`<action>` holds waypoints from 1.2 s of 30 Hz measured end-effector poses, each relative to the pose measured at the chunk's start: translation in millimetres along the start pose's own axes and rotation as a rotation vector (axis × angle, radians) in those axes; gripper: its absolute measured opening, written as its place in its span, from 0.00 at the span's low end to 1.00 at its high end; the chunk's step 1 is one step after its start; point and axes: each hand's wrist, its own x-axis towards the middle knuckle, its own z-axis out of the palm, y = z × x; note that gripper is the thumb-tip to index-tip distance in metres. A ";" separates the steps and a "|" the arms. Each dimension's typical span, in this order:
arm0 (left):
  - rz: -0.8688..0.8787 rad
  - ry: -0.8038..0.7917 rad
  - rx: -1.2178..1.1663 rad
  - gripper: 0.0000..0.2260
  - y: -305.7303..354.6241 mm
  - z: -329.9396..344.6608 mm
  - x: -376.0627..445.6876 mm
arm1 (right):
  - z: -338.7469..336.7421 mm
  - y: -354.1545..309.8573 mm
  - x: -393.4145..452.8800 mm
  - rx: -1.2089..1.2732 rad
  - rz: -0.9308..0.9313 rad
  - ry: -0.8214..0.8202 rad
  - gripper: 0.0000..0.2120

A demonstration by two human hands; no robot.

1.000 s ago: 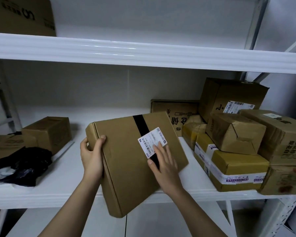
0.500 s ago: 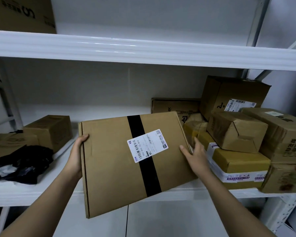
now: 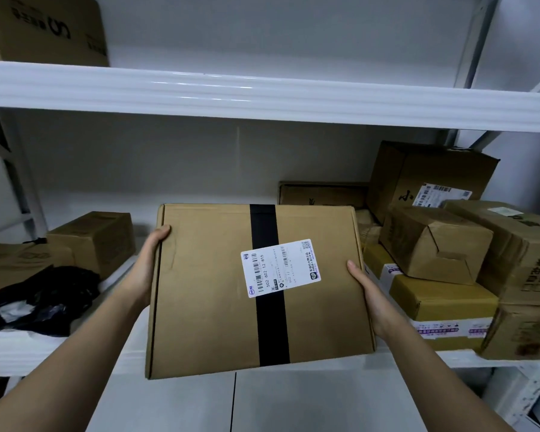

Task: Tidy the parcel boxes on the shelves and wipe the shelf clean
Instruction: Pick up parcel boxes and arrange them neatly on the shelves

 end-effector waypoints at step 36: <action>0.099 -0.266 1.462 0.47 -19.6 69.3 -11.9 | 108.0 -9.8 -10.7 0.263 -0.019 0.137 0.33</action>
